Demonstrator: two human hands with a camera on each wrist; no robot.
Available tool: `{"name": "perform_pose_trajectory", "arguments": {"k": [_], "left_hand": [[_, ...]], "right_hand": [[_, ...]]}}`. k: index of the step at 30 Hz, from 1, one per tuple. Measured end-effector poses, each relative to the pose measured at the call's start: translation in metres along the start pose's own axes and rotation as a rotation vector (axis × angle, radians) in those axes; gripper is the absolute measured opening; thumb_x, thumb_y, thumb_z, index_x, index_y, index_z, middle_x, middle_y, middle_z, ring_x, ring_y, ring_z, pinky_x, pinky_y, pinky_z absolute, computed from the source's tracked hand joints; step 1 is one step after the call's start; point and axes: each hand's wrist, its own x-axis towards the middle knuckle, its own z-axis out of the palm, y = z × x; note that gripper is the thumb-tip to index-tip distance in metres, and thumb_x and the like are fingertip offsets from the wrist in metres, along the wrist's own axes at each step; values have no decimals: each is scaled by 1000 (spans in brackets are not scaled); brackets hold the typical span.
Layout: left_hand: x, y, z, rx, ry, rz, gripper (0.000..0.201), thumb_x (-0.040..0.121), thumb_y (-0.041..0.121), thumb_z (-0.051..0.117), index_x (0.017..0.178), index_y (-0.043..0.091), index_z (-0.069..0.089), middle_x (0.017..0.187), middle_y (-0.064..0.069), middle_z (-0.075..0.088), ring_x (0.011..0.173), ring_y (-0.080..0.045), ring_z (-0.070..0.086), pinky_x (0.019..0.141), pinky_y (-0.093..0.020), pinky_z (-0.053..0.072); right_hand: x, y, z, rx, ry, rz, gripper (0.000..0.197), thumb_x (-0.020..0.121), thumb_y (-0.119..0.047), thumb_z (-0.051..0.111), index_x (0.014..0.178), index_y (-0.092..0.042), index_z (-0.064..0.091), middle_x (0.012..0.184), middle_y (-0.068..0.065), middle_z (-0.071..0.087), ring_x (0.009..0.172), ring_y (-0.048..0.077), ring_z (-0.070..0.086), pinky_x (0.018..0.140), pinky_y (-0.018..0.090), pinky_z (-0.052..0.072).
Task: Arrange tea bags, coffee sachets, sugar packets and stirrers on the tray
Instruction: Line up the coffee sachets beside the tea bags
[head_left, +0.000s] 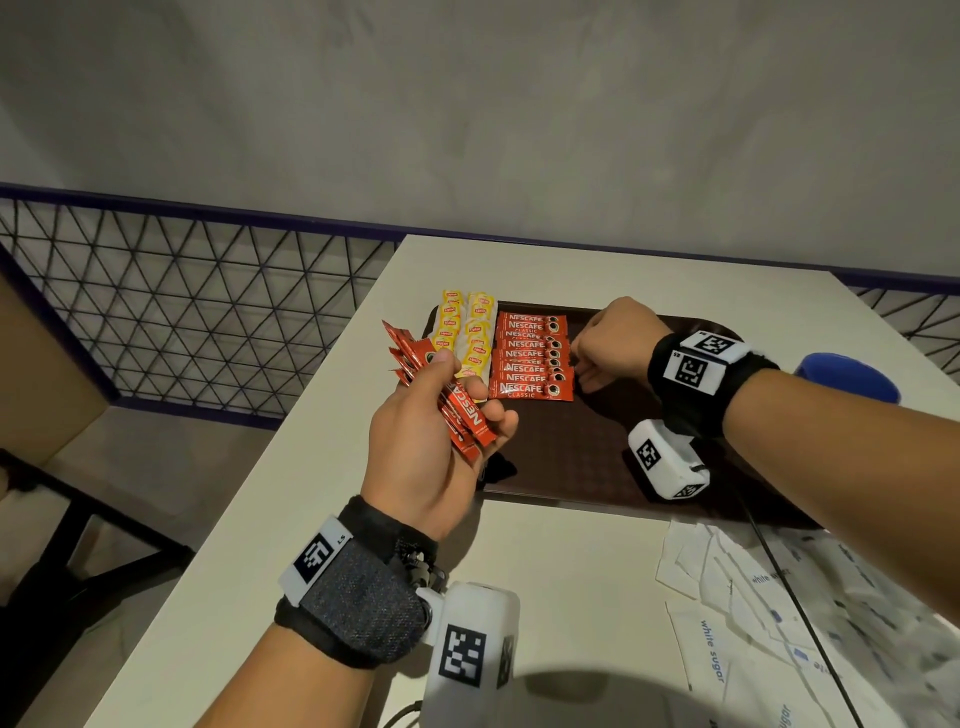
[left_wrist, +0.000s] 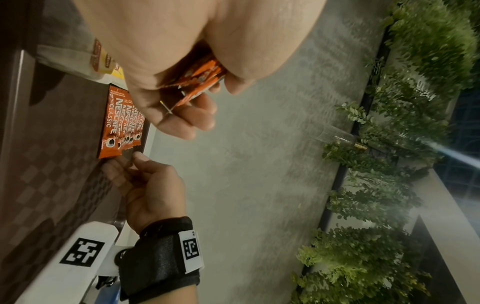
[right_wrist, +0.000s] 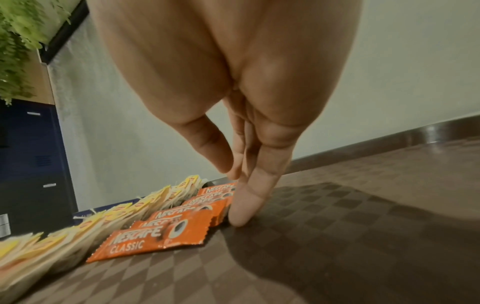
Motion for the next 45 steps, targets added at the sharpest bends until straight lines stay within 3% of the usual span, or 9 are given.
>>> {"name": "perform_pose_trajectory", "arguments": {"k": [10,13,18,23,29,34,41,43,45], "left_hand": [[1,0,0,-6,-1,-15,19,107,27,53,100,12,62,73,-8,55,58,-20,52,62,-35,55],[1,1,-1,-11,-29,-53,14,105,25,54,102,12,58,71,-6,48,54,-16,42,53,-29,43],[-3,3,1,-20,-132,-149,7,103,16,43,98,13,45,73,-4,43,50,-11,32,43,-22,28],[-11,3,5,163,-214,-85,22,103,5,42,114,-7,57,89,-19,68,55,-21,52,44,-26,42],[-16,-1,7,360,-295,-67,29,98,14,61,123,0,64,106,-20,75,67,-29,74,52,-30,59],[-18,-1,8,386,-290,-77,23,94,23,64,108,5,66,84,-15,72,63,-26,71,49,-29,57],[-10,0,7,283,-175,-45,38,81,40,72,104,10,69,78,-7,67,63,-19,65,59,-29,59],[-8,-3,5,249,-166,-6,23,82,28,76,86,11,62,72,-5,60,64,-17,62,61,-27,56],[-4,-5,1,235,-134,65,33,88,4,72,72,13,46,67,-4,57,64,-17,63,61,-26,55]], "right_hand": [[-6,1,-3,-30,44,1,13,94,-6,62,93,1,73,84,14,79,72,24,79,78,38,66],[-15,-2,-13,-22,106,-67,11,93,-6,64,83,-5,69,91,21,77,65,20,72,68,33,65],[-59,-23,-19,176,61,-225,6,94,-9,70,95,-12,75,91,9,77,74,20,72,75,36,62],[-107,-33,-14,347,-3,-408,9,94,-16,74,103,-18,76,95,11,79,79,23,74,79,46,62],[-131,-25,-14,546,-104,-393,20,91,-13,77,110,-10,74,91,16,76,64,20,67,56,23,52],[-130,-15,-13,550,-197,-401,19,79,-13,83,95,-3,78,80,31,68,68,29,58,58,29,46],[-126,-4,-22,712,-58,-386,28,69,-13,82,93,-2,74,75,18,70,56,19,62,48,24,55],[-125,-1,-24,737,-58,-369,30,69,-12,80,96,1,73,77,18,71,59,21,66,52,26,59],[-125,3,-23,729,-94,-357,31,71,-10,78,98,4,73,78,20,71,61,23,67,54,28,61]]}}
